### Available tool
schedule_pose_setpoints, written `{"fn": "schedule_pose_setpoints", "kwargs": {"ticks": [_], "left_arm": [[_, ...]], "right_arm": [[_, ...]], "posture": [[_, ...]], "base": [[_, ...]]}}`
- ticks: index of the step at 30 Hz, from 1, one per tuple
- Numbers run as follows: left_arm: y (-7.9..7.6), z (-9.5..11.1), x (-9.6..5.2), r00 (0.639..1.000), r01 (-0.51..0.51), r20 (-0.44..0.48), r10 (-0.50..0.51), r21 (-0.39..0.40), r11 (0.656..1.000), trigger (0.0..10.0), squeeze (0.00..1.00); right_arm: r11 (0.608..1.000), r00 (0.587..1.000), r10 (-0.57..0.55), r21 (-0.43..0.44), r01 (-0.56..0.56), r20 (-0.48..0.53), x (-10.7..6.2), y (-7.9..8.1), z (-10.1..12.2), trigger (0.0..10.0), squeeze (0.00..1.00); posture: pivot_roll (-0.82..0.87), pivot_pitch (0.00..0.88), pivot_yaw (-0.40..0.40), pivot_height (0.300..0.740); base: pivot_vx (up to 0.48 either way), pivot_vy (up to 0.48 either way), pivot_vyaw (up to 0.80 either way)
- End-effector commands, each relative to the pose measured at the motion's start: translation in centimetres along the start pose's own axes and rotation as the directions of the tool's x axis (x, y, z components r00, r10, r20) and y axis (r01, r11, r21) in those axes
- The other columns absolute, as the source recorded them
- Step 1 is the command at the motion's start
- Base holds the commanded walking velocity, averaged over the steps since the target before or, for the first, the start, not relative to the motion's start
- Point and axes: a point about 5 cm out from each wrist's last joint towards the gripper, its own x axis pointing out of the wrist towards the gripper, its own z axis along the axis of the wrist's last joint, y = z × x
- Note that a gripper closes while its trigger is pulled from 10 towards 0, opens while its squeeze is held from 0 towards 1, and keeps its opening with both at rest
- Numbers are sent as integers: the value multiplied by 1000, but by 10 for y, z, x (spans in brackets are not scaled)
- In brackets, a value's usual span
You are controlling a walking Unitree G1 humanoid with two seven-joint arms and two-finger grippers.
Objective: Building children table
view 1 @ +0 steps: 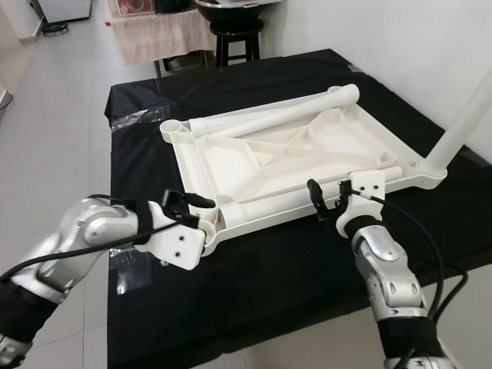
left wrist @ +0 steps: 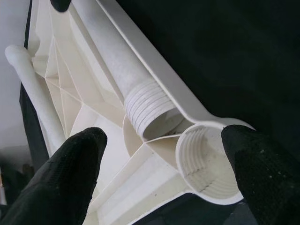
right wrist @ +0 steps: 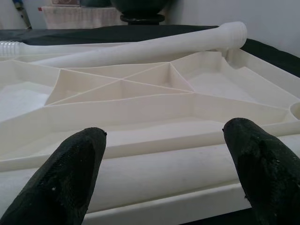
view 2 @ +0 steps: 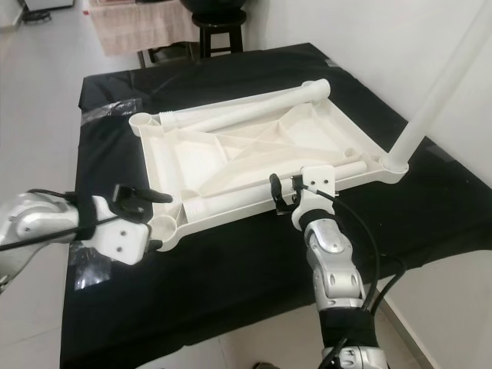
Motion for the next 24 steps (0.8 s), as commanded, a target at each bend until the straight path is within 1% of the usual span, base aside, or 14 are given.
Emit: {"fn": "schedule_pose_setpoints", "kwargs": {"ticks": [1, 2, 4, 5, 7, 8, 9, 12, 14, 15, 20, 22, 23, 24], "left_arm": [[-3, -1, 2, 1000, 9, -10, -9, 23, 1000, 10000, 1000], [-1, -6, 4, 999, -5, -49, 9, 85, 996, 10000, 1000], [-1, -6, 4, 999, -5, -49, 9, 85, 996, 10000, 1000], [1, -12, 5, 997, -6, -81, 16, 119, 993, 10000, 533], [1, -12, 5, 997, -6, -81, 16, 119, 993, 10000, 533], [3, -17, 4, 994, 7, -112, 11, 155, 988, 10000, 0], [3, -17, 4, 994, 7, -112, 11, 155, 988, 10000, 0], [12, -33, 1, 984, 10, -174, 31, 231, 973, 10000, 0], [13, -36, 1, 983, 2, -181, 43, 243, 970, 10000, 0], [15, -39, 2, 981, -22, -181, 71, 259, 966, 10000, 0], [17, -41, 7, 978, -71, -170, 118, 260, 963, 10000, 0], [18, -40, 16, 979, -104, -146, 145, 257, 961, 10000, 0], [18, -40, 16, 979, -104, -146, 145, 257, 961, 10000, 0], [19, -39, 19, 979, -117, -134, 154, 254, 960, 10000, 0]], "right_arm": [[1000, 1000, 5, -3, -5, -12, -1, 2, -2, 10000, 0], [1000, 1000, 5, -2, -5, -13, -1, 2, -2, 10000, 0], [1000, 1000, 5, -2, -5, -13, -1, 2, -2, 10000, 0], [1000, 1000, 5, -2, -5, -16, -2, 2, -2, 10000, 0], [1000, 1000, 5, -2, -5, -16, -2, 2, -2, 10000, 0], [1000, 1000, 5, 0, -5, -20, -2, 3, -3, 10000, 0], [1000, 1000, 5, 0, -5, -20, -2, 3, -3, 10000, 0], [1000, 1000, 3, 7, -3, -25, -3, 4, -4, 10000, 0], [1000, 1000, 2, 8, -2, -25, -3, 4, -4, 10000, 0], [1000, 1000, 2, 8, -2, -25, -3, 4, -4, 10000, 0], [1000, 1000, 1, 9, -1, -25, -3, 4, -4, 10000, 0], [1000, 1000, 0, 16, 1, -28, -3, 4, -5, 10000, 0], [1000, 1000, 0, 16, 1, -28, -3, 4, -5, 10000, 0], [1000, 1000, -1, 20, 1, -30, -3, 4, -5, 10000, 0]], "posture": [[33, 112, -5, 740], [32, 116, -3, 740], [32, 116, -3, 740], [28, 120, -1, 740], [28, 120, -1, 740], [24, 121, -1, 740], [24, 121, -1, 740], [27, 127, 6, 740], [26, 127, 6, 740], [25, 127, 7, 740], [26, 129, 7, 740], [22, 127, 5, 740], [22, 127, 5, 740], [22, 127, 5, 740]], "base": [[0, 0, 0], [0, 0, 0], [0, 0, 0], [0, 0, 0], [0, 0, 0], [0, 0, 0], [0, 0, 0], [0, 0, 0], [0, 0, 0], [0, 0, 0], [0, 0, 0], [0, 0, 0], [0, 0, 0], [0, 0, 0]]}}
